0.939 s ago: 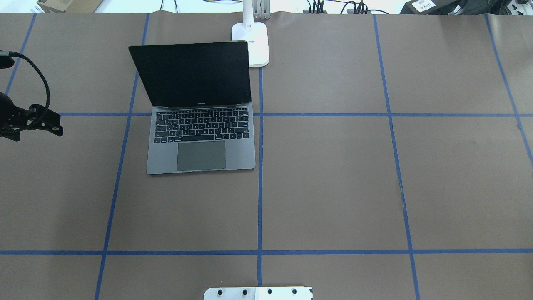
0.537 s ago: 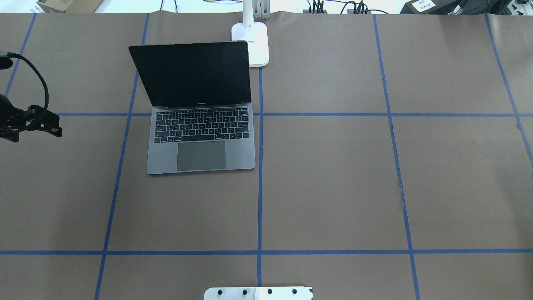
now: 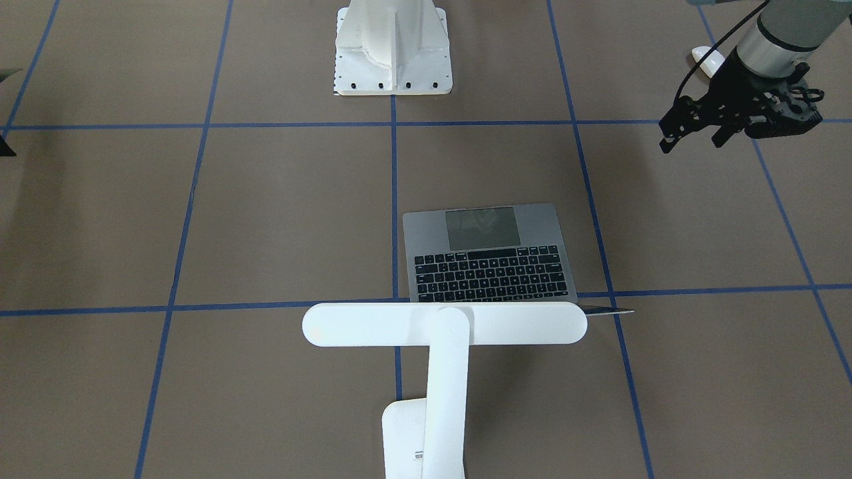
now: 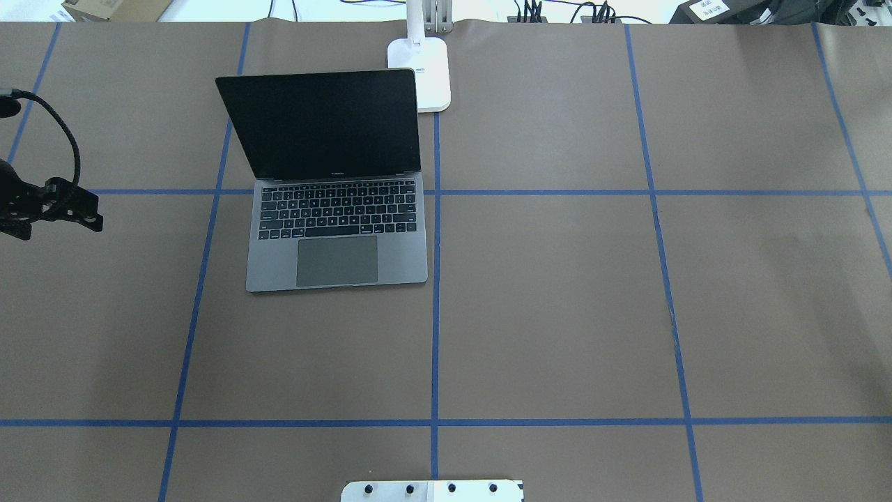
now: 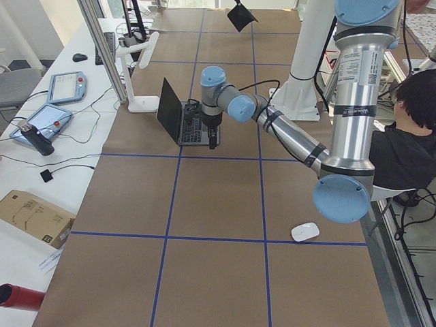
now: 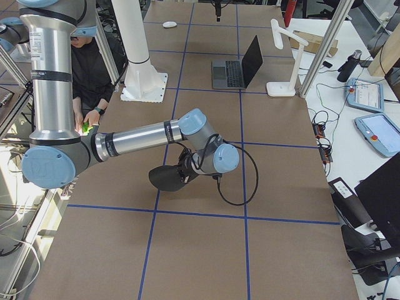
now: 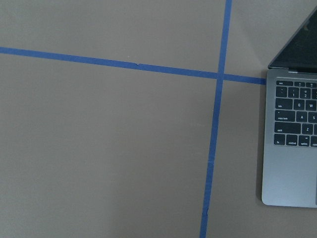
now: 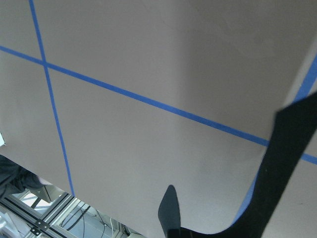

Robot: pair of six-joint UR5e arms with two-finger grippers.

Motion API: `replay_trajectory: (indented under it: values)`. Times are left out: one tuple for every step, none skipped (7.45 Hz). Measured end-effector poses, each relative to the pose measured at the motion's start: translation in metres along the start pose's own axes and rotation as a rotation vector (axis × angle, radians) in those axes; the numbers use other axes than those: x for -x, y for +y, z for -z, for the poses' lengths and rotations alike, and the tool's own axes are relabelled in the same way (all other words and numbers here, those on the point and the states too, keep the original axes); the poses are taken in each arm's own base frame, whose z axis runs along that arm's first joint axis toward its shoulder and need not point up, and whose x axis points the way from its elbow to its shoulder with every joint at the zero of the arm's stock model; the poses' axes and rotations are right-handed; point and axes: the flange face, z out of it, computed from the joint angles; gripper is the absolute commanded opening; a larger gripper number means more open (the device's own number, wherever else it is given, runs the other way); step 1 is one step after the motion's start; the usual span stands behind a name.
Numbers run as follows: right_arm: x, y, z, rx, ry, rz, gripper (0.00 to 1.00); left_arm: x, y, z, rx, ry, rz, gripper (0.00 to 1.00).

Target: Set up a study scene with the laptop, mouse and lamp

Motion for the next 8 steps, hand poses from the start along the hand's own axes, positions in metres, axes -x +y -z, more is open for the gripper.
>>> replay_trajectory:
  values:
    - [0.02, -0.014, 0.005, -0.012, 0.0, -0.023, 0.0, 0.001, 0.0, 0.002, -0.002, 0.001, 0.0, 1.0]
    - [0.04, -0.029, 0.001, -0.017, -0.016, -0.036, 0.0, 0.003, -0.001, 0.003, -0.005, 0.0, 0.004, 1.0]
    - [0.064, -0.045, -0.008, -0.015, -0.039, -0.042, 0.0, 0.008, -0.001, 0.002, -0.004, -0.004, 0.008, 1.0]
    - [0.093, -0.062, -0.014, -0.01, -0.051, -0.053, 0.0, 0.013, -0.001, 0.0, -0.002, -0.011, 0.013, 1.0]
    - [0.13, -0.078, -0.018, 0.0, -0.046, -0.073, 0.0, 0.017, -0.001, -0.001, -0.003, -0.015, 0.019, 1.0]
    - [0.172, -0.095, -0.023, 0.017, -0.029, -0.094, 0.0, 0.023, -0.003, 0.0, -0.006, -0.019, 0.029, 1.0]
    - [0.212, -0.109, -0.031, 0.037, -0.012, -0.111, 0.0, 0.032, -0.006, 0.003, -0.013, -0.025, 0.019, 1.0]
    - [0.245, -0.118, -0.041, 0.053, 0.001, -0.125, 0.0, 0.048, -0.013, 0.007, -0.025, -0.037, -0.019, 1.0]
